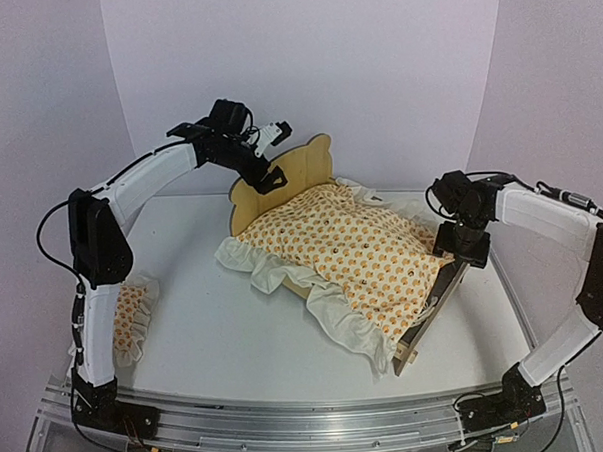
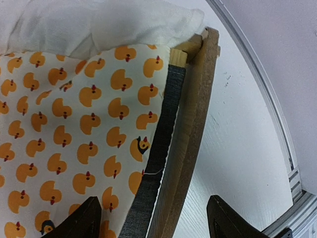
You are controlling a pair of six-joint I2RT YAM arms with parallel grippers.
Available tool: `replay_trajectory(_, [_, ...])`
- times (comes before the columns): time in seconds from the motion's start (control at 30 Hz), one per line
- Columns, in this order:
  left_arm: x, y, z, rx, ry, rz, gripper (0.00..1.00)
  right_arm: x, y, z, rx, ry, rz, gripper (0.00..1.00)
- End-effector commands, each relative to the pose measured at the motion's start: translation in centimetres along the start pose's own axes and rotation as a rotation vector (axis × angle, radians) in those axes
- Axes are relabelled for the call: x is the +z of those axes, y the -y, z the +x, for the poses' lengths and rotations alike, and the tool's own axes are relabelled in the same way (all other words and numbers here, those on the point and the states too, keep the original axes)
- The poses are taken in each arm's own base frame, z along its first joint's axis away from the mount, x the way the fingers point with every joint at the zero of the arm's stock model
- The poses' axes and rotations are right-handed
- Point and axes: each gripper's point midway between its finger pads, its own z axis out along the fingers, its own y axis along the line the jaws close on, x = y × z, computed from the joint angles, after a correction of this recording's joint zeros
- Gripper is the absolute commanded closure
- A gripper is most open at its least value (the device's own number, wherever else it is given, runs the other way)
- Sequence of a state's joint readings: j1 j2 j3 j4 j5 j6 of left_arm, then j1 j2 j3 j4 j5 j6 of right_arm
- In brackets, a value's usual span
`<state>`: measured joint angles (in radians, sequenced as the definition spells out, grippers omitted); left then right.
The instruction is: Set up the pet bed
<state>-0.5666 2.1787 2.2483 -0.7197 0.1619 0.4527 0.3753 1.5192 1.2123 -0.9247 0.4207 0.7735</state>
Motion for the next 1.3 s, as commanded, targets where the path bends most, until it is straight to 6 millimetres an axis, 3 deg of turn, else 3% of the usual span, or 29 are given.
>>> replay_trajectory(0.0, [0.2, -1.7, -1.0, 0.016, 0.038, -0.091, 0.06, 1.0, 1.9, 1.6, 0.062, -0.022, 0.045, 0.3])
replay_trajectory(0.13, [1.6, -2.8, 0.8, 0.041, -0.015, -0.157, 0.18, -1.2, 2.4, 0.9, 0.089, 0.021, 0.005, 0.31])
replay_trajectory(0.23, [2.1, -2.7, 1.2, 0.045, -0.026, -0.156, 0.39, -2.8, 2.9, 0.3, 0.074, 0.036, 0.008, 0.31])
replay_trajectory(0.33, [2.0, -2.5, 1.5, 0.036, -0.033, -0.152, 0.58, -1.6, 3.1, 1.6, 0.07, -0.004, 0.019, 0.29])
replay_trajectory(0.4, [1.7, -2.5, 1.6, 0.029, -0.034, -0.153, 0.67, 0.5, 2.6, 2.9, 0.072, -0.053, 0.016, 0.31])
replay_trajectory(0.47, [1.3, -2.5, 1.5, 0.021, -0.033, -0.154, 0.71, 2.2, 1.0, 3.5, 0.084, -0.086, -0.019, 0.37])
replay_trajectory(0.57, [0.2, -2.4, 1.2, 0.012, -0.027, -0.156, 0.74, 3.1, -1.4, 3.0, 0.105, -0.102, -0.085, 0.42])
replay_trajectory(0.67, [-1.3, -2.6, 0.7, 0.007, -0.012, -0.165, 0.86, 3.6, -3.2, 2.7, 0.102, -0.127, -0.121, 0.55])
replay_trajectory(0.73, [-2.6, -3.1, 0.3, -0.003, 0.002, -0.179, 0.98, 4.0, -4.1, 2.0, 0.086, -0.118, -0.122, 0.78])
replay_trajectory(0.77, [-3.4, -3.7, 0.4, -0.006, 0.001, -0.2, 0.99, 4.2, -4.6, 1.4, 0.073, -0.109, -0.124, 0.88])
replay_trajectory(0.83, [-5.0, -5.0, 0.9, -0.015, -0.007, -0.235, 1.0, 4.5, -6.7, -0.2, 0.027, -0.092, -0.144, 1.0])
replay_trajectory(0.97, [-8.7, -6.2, 3.1, -0.092, -0.055, -0.227, 1.0, 4.8, -14.0, -4.5, -0.128, -0.052, -0.273, 1.0])
replay_trajectory(1.0, [-9.3, -5.9, 3.9, -0.115, -0.066, -0.201, 1.0, 4.4, -16.1, -5.8, -0.157, -0.033, -0.324, 1.0])
replay_trajectory(1.07, [-10.9, -4.7, 5.8, -0.16, -0.102, -0.163, 0.98, 4.8, -19.5, -7.0, -0.209, -0.028, -0.398, 1.0])
replay_trajectory(1.13, [-12.2, -3.0, 7.1, -0.203, -0.124, -0.118, 0.93, 3.9, -23.2, -7.9, -0.262, -0.012, -0.502, 1.0])
replay_trajectory(1.27, [-13.8, 0.5, 9.8, -0.289, -0.168, -0.018, 0.88, 4.0, -28.4, -8.1, -0.344, -0.008, -0.627, 1.0])
